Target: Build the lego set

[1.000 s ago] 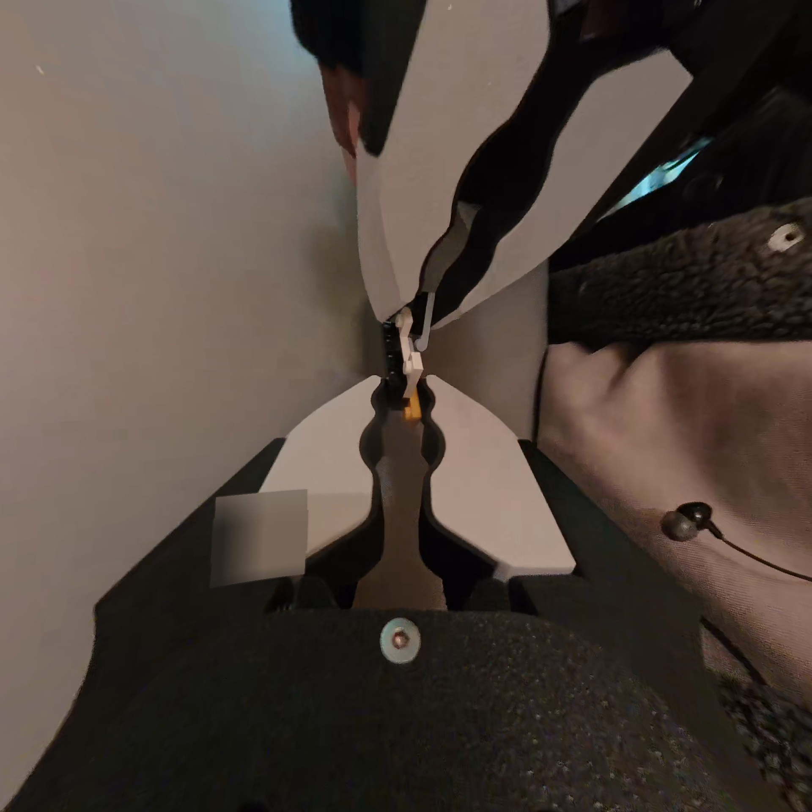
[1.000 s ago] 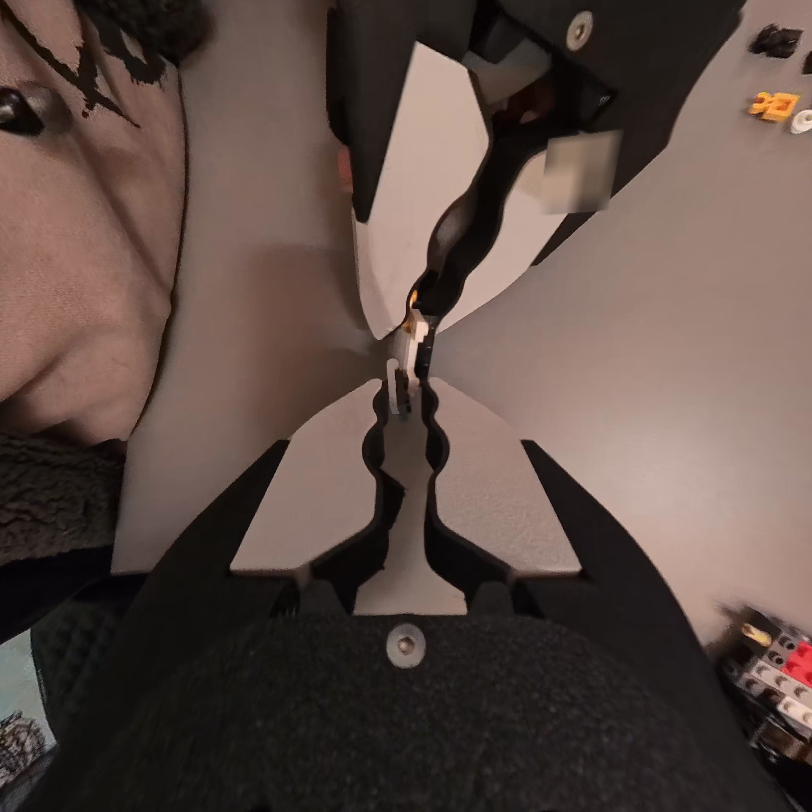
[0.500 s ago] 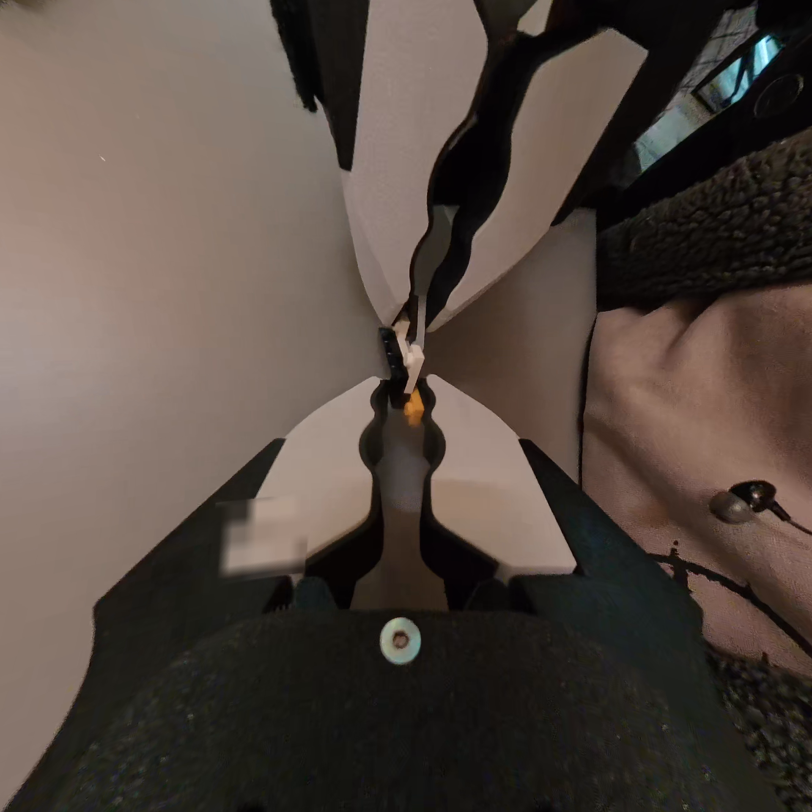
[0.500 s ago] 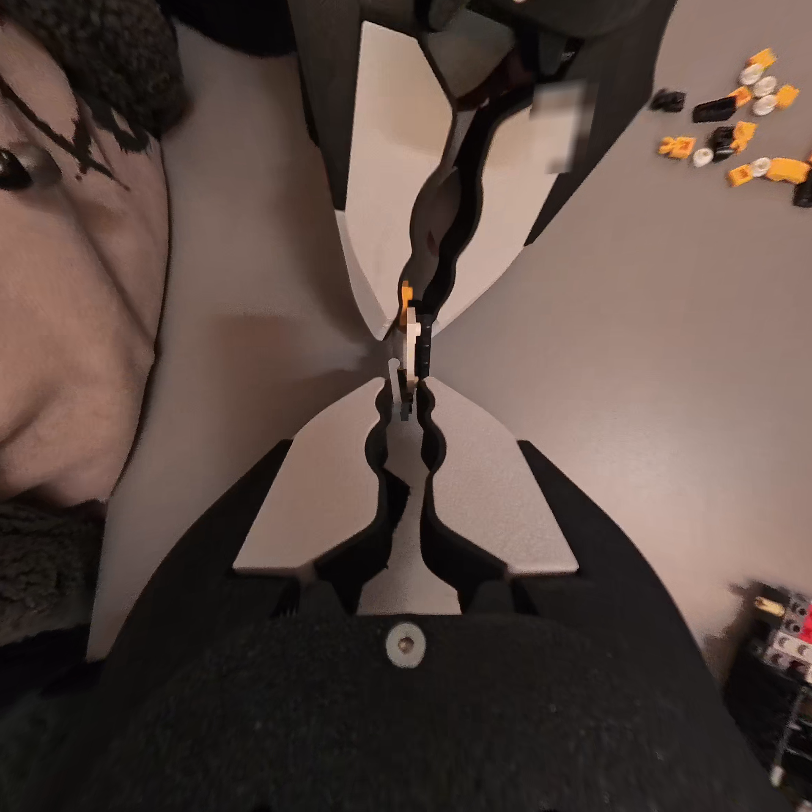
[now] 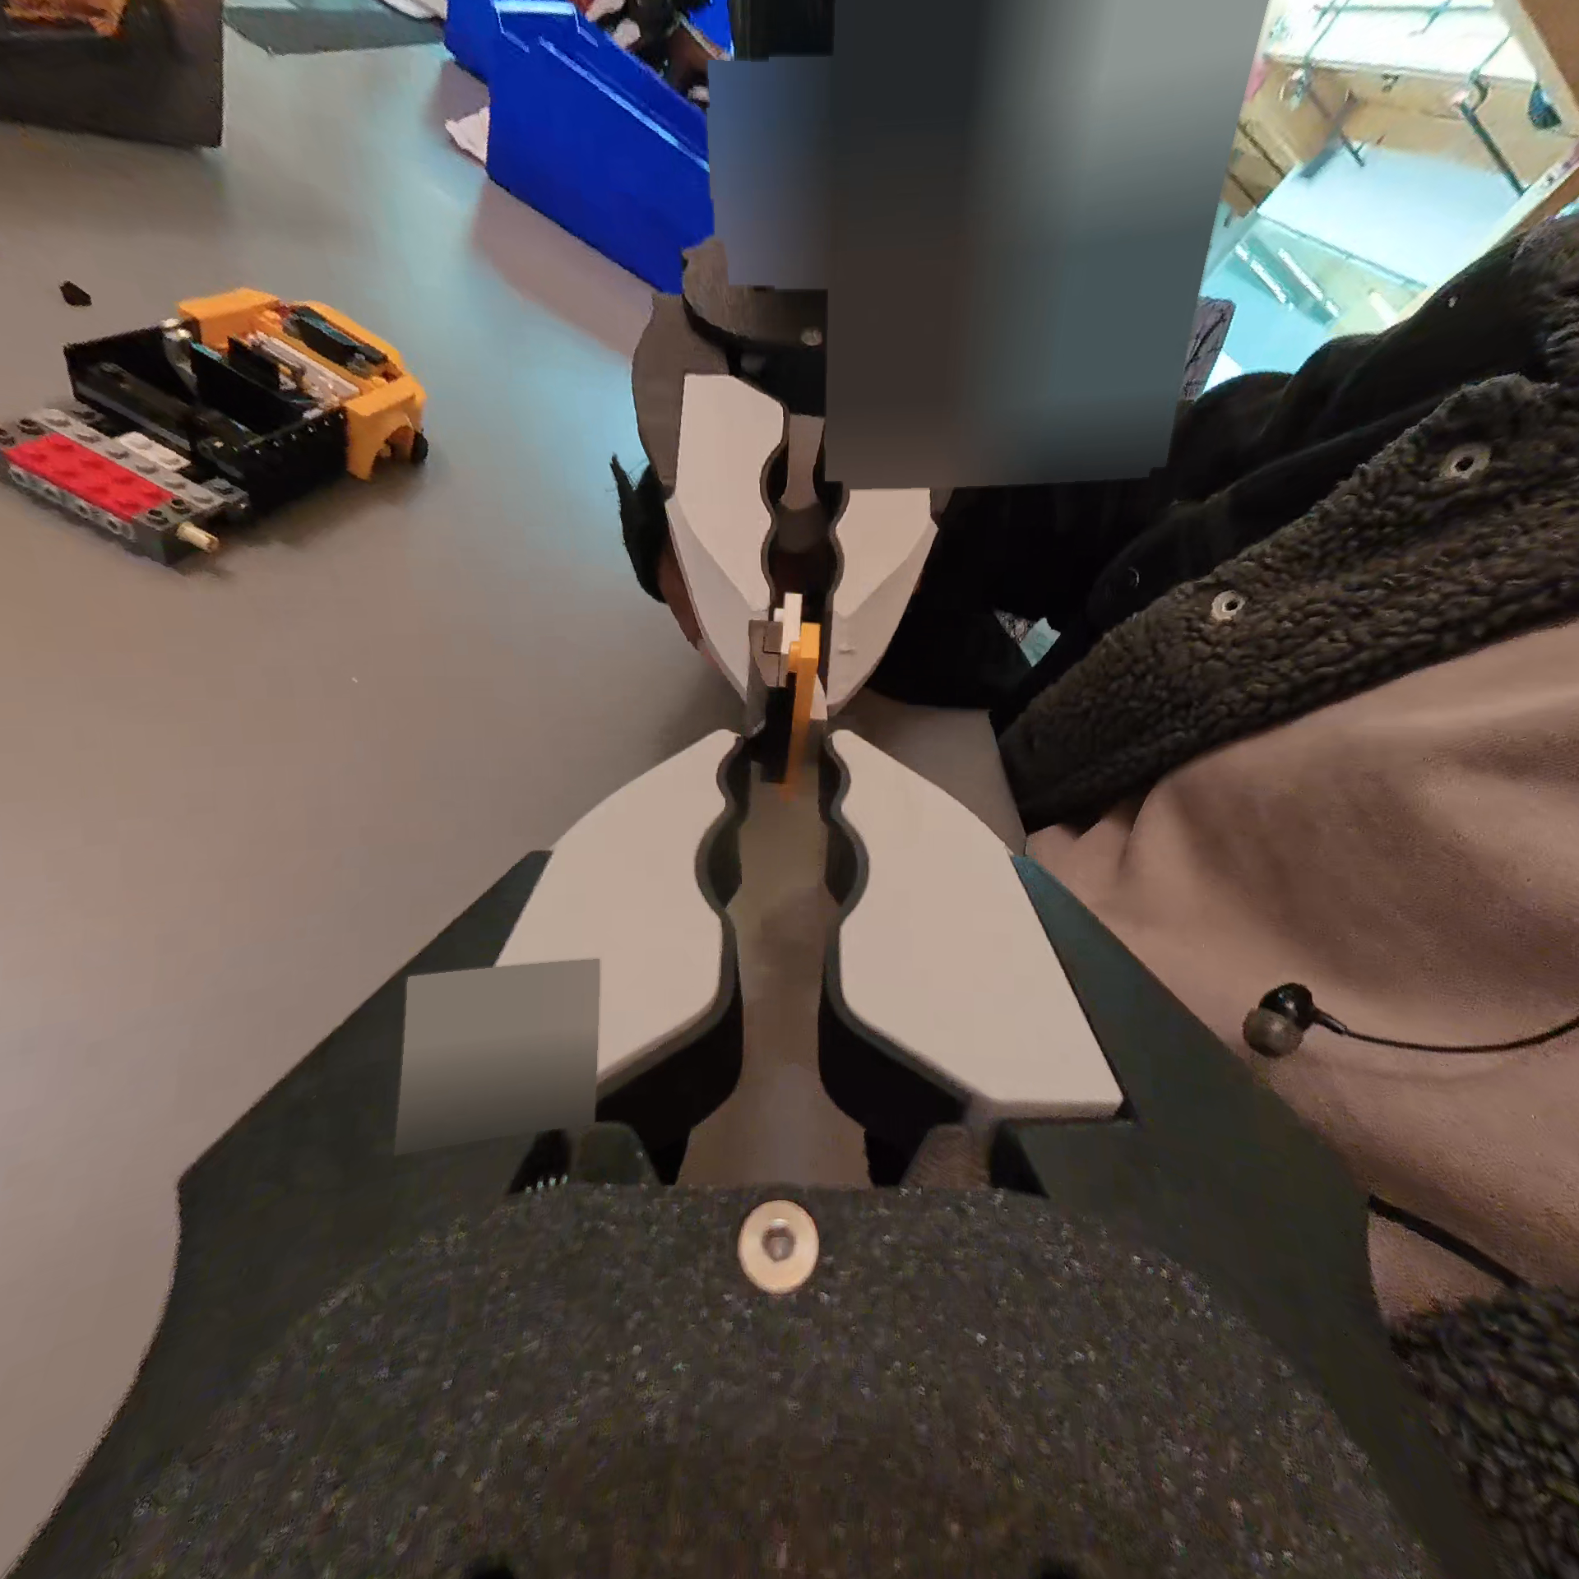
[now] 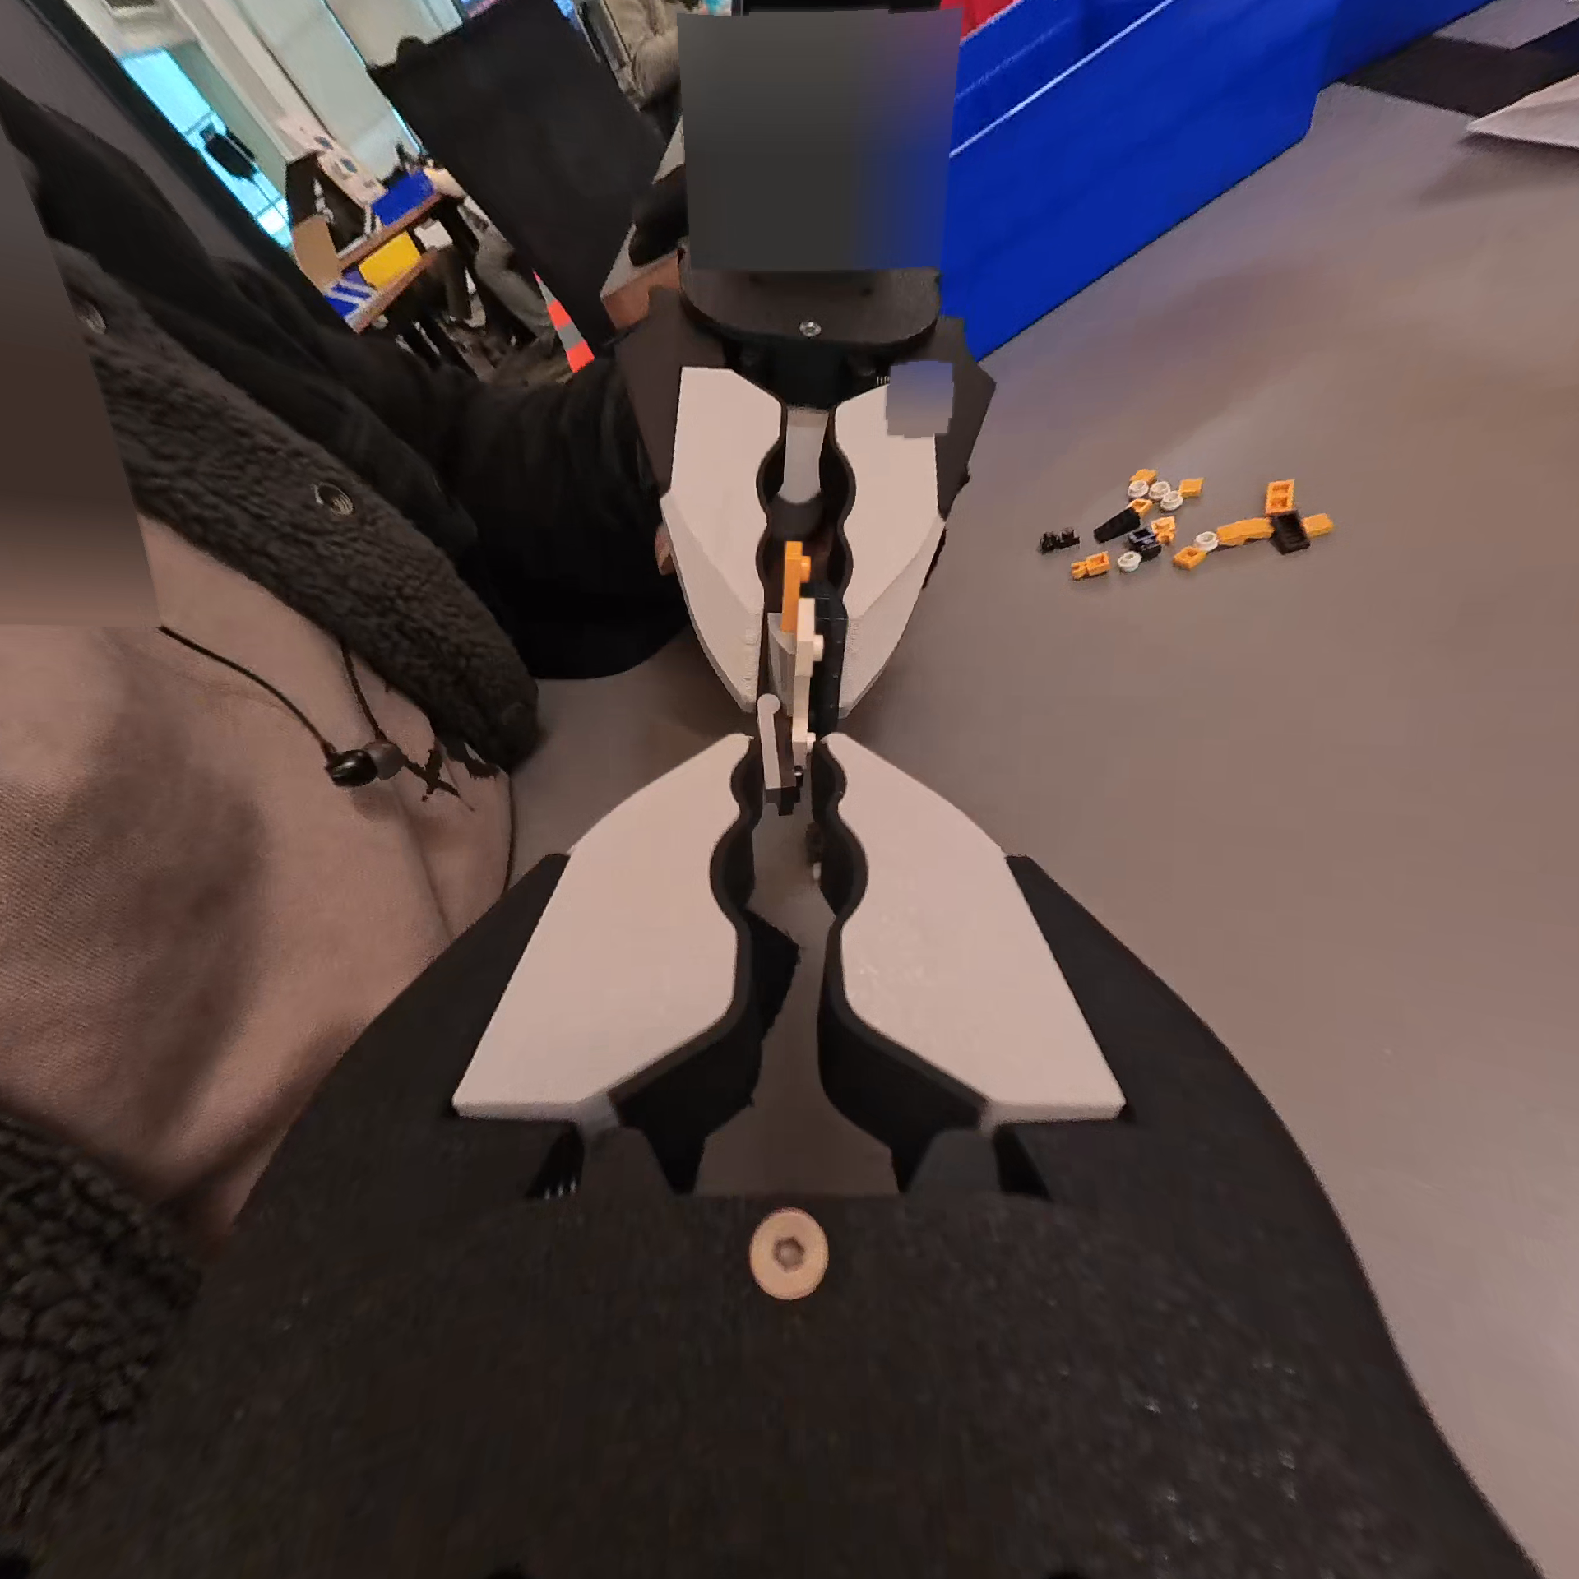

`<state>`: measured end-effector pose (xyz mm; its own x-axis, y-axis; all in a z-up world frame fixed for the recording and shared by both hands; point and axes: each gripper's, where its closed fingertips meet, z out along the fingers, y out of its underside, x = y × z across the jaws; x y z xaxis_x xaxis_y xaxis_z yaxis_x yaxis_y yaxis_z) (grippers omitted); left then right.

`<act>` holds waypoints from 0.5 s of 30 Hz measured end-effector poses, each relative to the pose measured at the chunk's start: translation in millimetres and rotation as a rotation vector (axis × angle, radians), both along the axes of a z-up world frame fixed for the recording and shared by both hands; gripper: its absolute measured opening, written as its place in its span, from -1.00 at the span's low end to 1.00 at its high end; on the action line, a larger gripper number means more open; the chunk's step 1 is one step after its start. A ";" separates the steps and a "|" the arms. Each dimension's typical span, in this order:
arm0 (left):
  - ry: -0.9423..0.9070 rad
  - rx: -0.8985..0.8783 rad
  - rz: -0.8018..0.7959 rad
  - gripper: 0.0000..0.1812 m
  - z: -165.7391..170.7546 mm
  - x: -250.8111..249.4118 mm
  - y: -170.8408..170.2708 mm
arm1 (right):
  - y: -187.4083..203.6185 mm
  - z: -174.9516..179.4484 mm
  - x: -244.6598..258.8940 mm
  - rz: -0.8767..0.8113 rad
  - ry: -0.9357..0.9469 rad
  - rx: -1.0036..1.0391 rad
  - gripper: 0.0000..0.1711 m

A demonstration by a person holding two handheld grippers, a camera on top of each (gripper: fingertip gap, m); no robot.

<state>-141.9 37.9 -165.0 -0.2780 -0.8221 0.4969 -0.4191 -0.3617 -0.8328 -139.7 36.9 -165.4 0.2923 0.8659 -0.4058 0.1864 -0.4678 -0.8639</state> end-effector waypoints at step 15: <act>0.236 -0.080 -0.134 -0.85 -31.0 -15.4 -13.8 | -12.1 -30.6 -12.0 0.127 -0.284 -0.048 -0.86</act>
<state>-157.3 24.0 -196.0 -0.2509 -0.7413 0.6225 -0.6465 -0.3503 -0.6777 -151.7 24.8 -196.0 0.2906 0.8848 -0.3644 0.4769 -0.4641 -0.7465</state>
